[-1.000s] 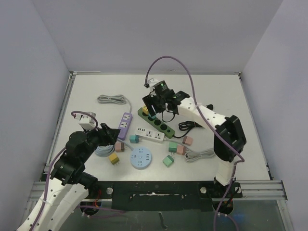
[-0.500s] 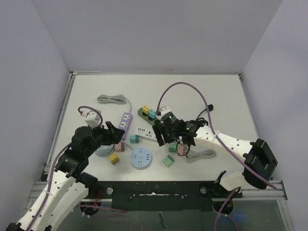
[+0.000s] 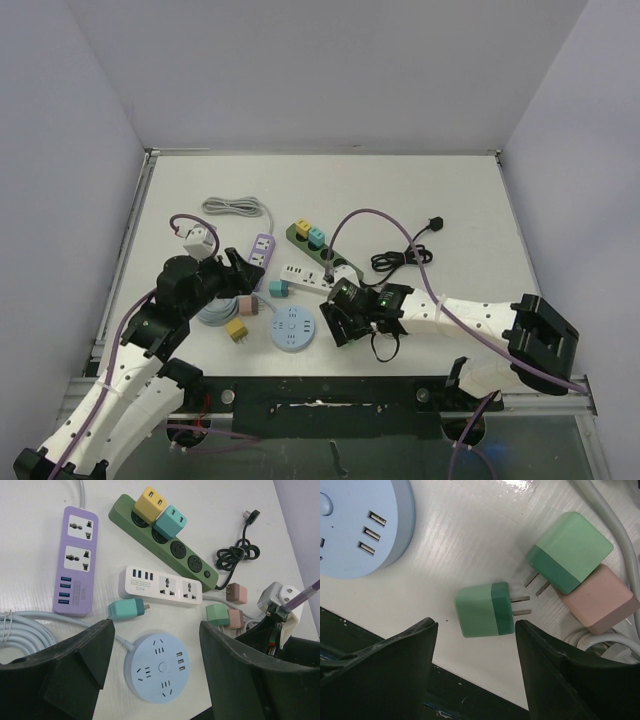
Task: Insert the plug
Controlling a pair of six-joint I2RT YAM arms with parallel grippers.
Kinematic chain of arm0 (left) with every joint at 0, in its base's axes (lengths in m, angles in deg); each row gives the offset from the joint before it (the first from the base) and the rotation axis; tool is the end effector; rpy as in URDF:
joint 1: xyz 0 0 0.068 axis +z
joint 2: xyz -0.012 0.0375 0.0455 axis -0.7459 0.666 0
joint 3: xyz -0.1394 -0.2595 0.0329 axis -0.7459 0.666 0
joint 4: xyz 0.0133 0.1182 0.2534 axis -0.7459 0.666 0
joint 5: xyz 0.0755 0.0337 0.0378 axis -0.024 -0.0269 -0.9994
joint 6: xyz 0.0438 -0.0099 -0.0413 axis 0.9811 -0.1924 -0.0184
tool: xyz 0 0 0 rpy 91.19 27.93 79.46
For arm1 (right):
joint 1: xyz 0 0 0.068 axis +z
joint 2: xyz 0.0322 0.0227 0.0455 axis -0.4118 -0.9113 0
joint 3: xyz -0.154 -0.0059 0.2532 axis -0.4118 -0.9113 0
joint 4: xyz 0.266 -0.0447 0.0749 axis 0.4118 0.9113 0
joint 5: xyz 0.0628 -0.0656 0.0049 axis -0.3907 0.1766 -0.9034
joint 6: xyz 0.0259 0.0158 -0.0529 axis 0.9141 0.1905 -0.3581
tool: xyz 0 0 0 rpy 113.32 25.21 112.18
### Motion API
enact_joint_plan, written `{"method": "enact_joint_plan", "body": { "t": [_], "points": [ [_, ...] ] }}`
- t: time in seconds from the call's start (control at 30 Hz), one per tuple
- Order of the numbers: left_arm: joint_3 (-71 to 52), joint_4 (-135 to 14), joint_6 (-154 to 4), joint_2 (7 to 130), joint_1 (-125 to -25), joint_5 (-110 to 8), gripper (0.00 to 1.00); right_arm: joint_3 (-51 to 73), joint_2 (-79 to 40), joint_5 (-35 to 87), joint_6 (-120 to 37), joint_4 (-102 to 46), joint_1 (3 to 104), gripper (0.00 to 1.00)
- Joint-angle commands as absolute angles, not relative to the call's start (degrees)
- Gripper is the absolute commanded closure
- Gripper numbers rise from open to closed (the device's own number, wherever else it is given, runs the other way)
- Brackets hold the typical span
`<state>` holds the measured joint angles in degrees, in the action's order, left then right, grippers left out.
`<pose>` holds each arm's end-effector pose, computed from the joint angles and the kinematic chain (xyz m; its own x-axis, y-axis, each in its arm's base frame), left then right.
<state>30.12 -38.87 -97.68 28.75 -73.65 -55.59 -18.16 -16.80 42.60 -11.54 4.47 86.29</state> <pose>0.1456 -0.0725 0.2831 -0.5506 -0.3536 -0.7562 0.2119 0.8170 -0.5363 0.1326 0.2336 0.2000 -0.8424 -0.3275 -0.4279 -0.4189 0.8975 0.1377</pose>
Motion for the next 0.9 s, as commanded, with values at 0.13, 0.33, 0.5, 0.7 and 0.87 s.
{"method": "enact_joint_plan", "body": {
  "t": [0.13,0.33,0.5,0.7,0.87],
  "points": [
    [29.39,-42.65,-97.79,28.1,-73.64,-55.13,0.33,-17.46,-20.72,46.2,-11.48,1.2,87.5,0.36],
    [29.42,-42.44,-97.85,27.9,-73.64,-55.28,0.33,-16.76,-23.64,47.55,-11.88,0.85,87.67,0.44],
    [29.61,-42.95,-97.74,27.85,-73.64,-54.81,0.33,-16.46,-23.37,49.29,-11.14,0.69,87.58,0.58],
    [29.79,-48.74,-97.95,28.09,-73.64,-50.77,0.33,-15.68,-19.13,41.75,-13.82,-4.88,85.35,0.6],
    [31.18,-57.56,-98.08,28.91,-73.73,-45.96,0.33,-16.55,-13.04,26.81,-15.45,-13.93,76.97,0.59]
  ]
}}
